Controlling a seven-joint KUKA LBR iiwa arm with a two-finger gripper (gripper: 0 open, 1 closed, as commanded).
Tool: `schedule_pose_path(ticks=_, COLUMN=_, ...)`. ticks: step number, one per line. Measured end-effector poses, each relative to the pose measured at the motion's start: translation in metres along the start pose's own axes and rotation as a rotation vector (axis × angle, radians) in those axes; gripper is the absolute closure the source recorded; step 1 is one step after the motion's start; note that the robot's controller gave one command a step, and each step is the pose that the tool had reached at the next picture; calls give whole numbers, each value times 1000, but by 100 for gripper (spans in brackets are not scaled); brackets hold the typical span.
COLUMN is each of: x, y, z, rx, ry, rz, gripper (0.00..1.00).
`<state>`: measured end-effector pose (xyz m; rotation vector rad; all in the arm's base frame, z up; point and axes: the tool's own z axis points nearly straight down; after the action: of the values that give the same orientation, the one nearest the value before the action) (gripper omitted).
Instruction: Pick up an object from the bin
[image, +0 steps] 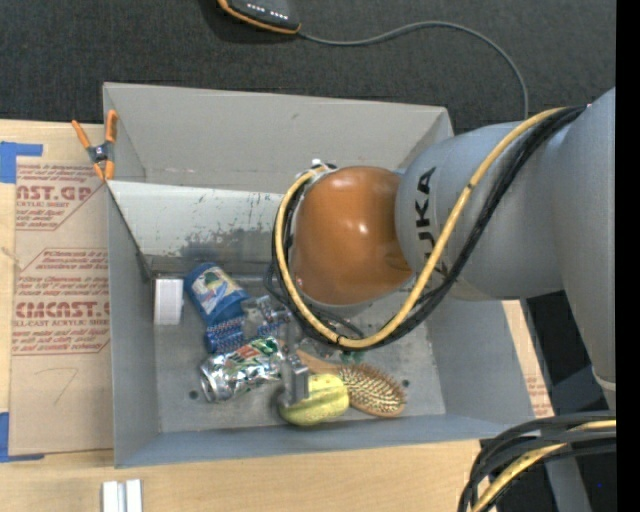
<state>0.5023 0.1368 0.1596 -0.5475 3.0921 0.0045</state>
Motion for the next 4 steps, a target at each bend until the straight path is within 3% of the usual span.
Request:
schedule_pose_path(ticks=1, x=-39, y=4, z=42, rx=-3, ry=10, rz=-196, gripper=0)
schedule_pose_path(ticks=2, x=-30, y=2, z=86, rx=-3, ry=-9, rz=-304, gripper=0)
schedule_pose_path(ticks=3, x=-34, y=-4, z=85, rx=-6, ry=-2, rz=-473, gripper=100)
schedule_pose_path(ticks=4, x=-34, y=-4, z=85, rx=-6, ry=-2, rz=-473, gripper=100)
